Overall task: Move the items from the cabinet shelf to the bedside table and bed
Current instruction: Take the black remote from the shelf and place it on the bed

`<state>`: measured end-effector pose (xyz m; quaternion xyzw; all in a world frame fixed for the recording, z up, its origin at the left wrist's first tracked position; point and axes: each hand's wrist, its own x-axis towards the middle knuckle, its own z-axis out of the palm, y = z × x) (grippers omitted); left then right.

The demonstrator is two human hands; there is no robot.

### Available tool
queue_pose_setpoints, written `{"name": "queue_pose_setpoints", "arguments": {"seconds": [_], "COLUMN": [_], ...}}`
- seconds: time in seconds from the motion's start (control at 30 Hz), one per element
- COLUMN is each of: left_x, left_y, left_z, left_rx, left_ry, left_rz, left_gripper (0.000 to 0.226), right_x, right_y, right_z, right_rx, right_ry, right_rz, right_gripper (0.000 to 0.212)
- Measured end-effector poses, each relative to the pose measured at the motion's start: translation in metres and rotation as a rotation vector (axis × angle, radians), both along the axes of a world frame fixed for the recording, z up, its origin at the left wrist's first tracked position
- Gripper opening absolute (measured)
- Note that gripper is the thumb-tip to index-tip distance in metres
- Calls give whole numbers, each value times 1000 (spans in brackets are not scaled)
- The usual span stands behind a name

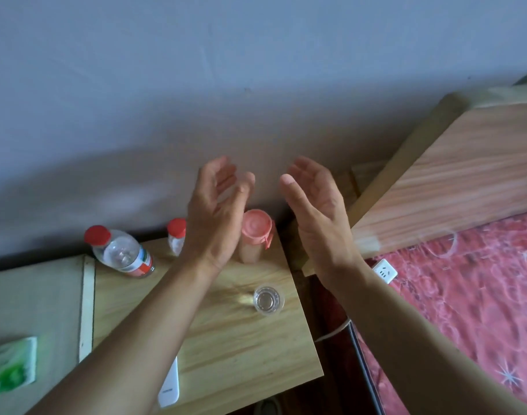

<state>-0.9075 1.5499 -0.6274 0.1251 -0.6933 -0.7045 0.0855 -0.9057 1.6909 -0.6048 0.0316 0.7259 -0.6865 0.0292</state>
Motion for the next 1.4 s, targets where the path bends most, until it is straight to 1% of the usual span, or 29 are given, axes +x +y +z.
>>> {"name": "queue_pose_setpoints", "arguments": {"seconds": [0.07,0.17,0.27,0.33,0.47,0.63,0.8,0.93,1.13,1.3,1.4], "left_x": [-5,-8,-7,-6,1,21,34,52,83,105,116], "left_y": [-2,-7,-11,-11,-14,-19,-29,-39,-46,-60,-66], "left_z": [30,79,124,154,216,281,337,378,419,447,459], "left_rx": [6,7,2,5,28,67,101,77,99,41,27], "left_ry": [8,35,59,73,107,177,223,272,332,386,405], "left_rz": [17,29,37,29,31,74,109,106,117,144,178], "left_gripper": [71,69,60,60,53,44,46,47,45,43,41], "right_x": [-5,-10,-9,-8,-6,-3,8,27,60,78,84], "right_y": [-3,-7,-11,-12,-15,-23,-33,-39,-48,-56,-62], "right_z": [26,69,114,143,205,281,352,399,435,449,451], "right_rx": [-5,-22,-43,-40,-23,-48,-24,-40,-70,-124,-189], "right_ry": [31,77,103,118,155,215,299,350,364,389,401], "right_rz": [-6,-10,12,20,1,-5,15,3,-4,24,54], "right_gripper": [57,53,50,47,50,50,49,50,45,47,42]}}
